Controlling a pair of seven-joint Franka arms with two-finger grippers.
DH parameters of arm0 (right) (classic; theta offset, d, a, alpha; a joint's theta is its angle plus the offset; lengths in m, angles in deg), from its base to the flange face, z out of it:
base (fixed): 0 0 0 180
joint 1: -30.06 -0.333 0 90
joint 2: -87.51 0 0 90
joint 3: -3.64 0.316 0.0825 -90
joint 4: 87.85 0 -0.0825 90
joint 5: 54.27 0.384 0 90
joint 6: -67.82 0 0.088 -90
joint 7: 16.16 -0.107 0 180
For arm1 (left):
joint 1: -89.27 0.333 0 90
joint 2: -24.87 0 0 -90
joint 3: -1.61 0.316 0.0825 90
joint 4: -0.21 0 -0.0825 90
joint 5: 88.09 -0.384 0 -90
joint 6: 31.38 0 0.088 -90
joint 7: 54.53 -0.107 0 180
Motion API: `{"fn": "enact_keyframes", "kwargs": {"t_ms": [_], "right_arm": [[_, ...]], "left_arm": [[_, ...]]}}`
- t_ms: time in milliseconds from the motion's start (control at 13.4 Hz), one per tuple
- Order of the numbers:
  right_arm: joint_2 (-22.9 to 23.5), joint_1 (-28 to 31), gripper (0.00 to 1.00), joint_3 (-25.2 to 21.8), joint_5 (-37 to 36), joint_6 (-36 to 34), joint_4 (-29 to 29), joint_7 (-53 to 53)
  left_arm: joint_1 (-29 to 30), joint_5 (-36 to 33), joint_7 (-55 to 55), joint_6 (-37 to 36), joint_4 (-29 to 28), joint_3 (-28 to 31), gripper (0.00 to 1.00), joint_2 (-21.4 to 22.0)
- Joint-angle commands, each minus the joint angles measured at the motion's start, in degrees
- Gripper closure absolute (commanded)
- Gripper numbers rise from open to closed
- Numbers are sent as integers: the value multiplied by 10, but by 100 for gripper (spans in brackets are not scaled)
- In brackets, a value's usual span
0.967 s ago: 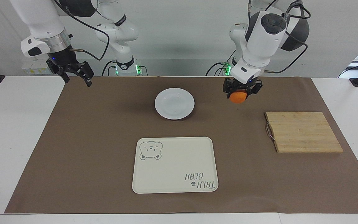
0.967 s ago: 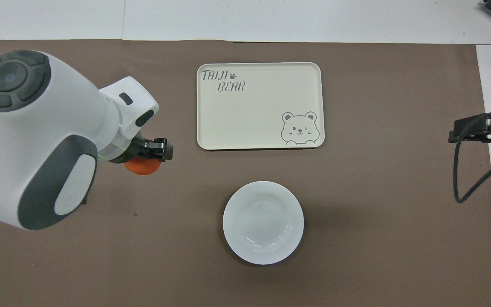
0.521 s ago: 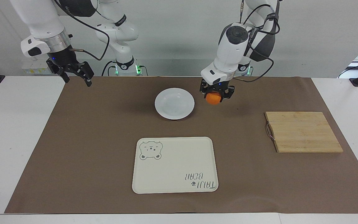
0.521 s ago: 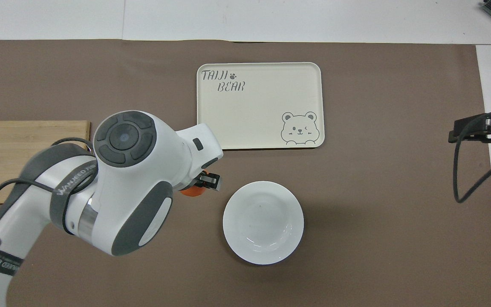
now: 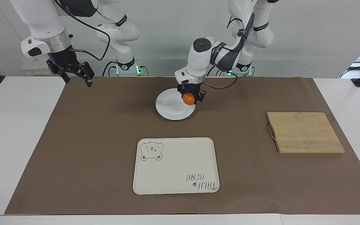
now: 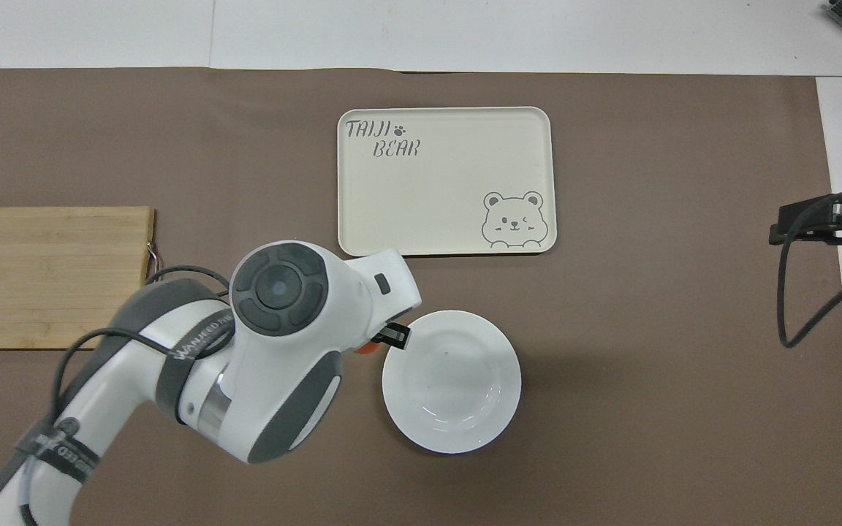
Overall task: Place orange and plate with both arms
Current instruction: 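Carry the orange over the white plate and release it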
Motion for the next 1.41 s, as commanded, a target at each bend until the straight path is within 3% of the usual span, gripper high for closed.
{"fn": "enact_keyframes", "kwargs": {"t_ms": [0, 149, 298, 372, 446, 669, 1339], "right_arm": [[-4, 4, 0, 2, 2, -3, -1, -10], [-4, 4, 0, 2, 2, -3, -1, -10], [-4, 4, 0, 2, 2, -3, -1, -10], [-4, 4, 0, 2, 2, -3, -1, -10], [-4, 4, 0, 2, 2, -3, -1, -10], [-4, 4, 0, 2, 2, -3, -1, -10], [-4, 4, 0, 2, 2, -3, -1, -10]], "left_arm": [[-41, 8, -7, 68, -7, 11, 100, -36], [-73, 8, 2, 126, -7, 12, 100, -81], [-66, 7, 3, 136, 2, 14, 32, -88], [-63, 7, 9, 120, 3, 16, 19, -76], [-49, 7, 22, 78, 11, 17, 0, -51], [6, 7, 27, -1, 33, 18, 0, -10], [179, 1, 17, -116, 123, 18, 0, 24]]}}
